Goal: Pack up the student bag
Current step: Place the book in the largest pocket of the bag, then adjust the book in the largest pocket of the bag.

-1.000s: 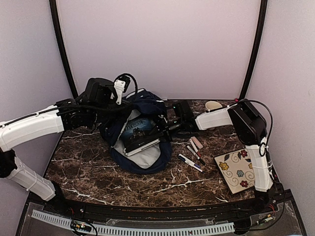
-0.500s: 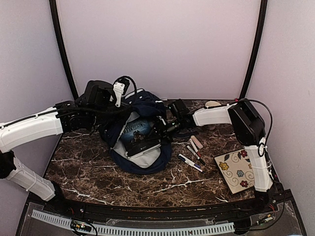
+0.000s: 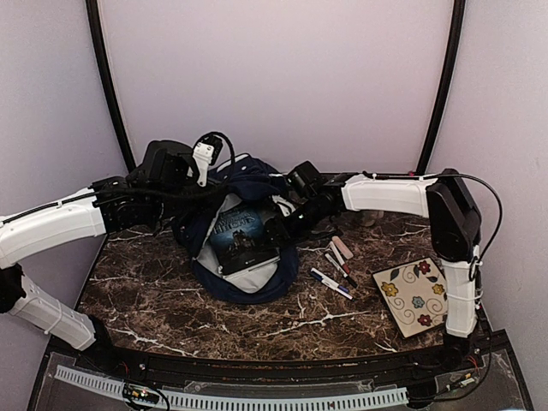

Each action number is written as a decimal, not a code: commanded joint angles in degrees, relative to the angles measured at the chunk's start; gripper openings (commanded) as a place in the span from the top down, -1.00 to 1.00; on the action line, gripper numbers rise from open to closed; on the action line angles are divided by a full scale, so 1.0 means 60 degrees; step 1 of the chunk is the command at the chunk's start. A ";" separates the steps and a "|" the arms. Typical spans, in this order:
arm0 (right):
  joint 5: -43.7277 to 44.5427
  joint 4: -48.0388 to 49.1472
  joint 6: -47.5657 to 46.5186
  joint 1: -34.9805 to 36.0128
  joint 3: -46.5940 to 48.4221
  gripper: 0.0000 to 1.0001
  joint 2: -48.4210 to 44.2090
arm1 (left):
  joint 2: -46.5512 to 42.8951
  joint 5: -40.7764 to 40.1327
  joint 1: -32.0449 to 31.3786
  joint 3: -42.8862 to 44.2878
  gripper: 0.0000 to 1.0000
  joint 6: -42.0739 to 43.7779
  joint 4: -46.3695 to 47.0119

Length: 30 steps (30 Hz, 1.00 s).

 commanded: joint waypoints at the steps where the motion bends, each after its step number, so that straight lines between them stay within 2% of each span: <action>1: 0.1058 -0.0005 -0.1277 0.0124 -0.0432 -0.46 -0.1160 | -0.0553 -0.0179 -0.0071 0.0046 1.00 0.0071 0.0868; 5: 0.1362 0.0076 -0.1866 0.0293 -0.1113 -0.43 -0.1872 | -0.0504 -0.0050 -0.0071 0.0107 1.00 0.0101 0.0849; 9: 0.0517 -0.0236 -0.3123 0.0663 -0.1457 -0.34 -0.2246 | -0.0468 0.0113 -0.0071 0.0245 1.00 0.0154 0.0796; 11: 0.0585 -0.0735 -0.4269 0.1022 -0.1378 -0.14 -0.2228 | -0.0433 0.0148 -0.0071 0.0293 1.00 0.0214 0.0741; 14: 0.1430 -0.0884 -0.5589 0.1467 -0.1379 0.30 -0.2272 | -0.0397 0.0241 -0.0071 0.0310 1.00 0.0219 0.0721; 16: 0.1965 -0.0715 -0.6427 0.1651 -0.1466 0.47 -0.2347 | -0.0413 0.0290 -0.0071 0.0305 1.00 0.0194 0.0701; 17: 0.2362 -0.0548 -0.6850 0.1753 -0.1532 0.49 -0.2389 | -0.0433 0.0272 -0.0071 0.0306 1.00 0.0183 0.0707; 21: 0.3649 0.0202 -0.8032 0.1956 -0.1631 0.40 -0.2312 | -0.0532 0.0275 -0.0071 0.0221 1.00 0.0150 0.0781; 26: 0.3950 0.0767 -0.8804 0.2063 -0.1453 -0.02 -0.1971 | -0.0518 0.0363 -0.0071 0.0250 1.00 0.0158 0.0710; 30: 0.4559 0.1209 -0.9238 0.2206 -0.1367 -0.15 -0.1562 | -0.0489 0.0379 -0.0071 0.0411 1.00 0.0234 0.0584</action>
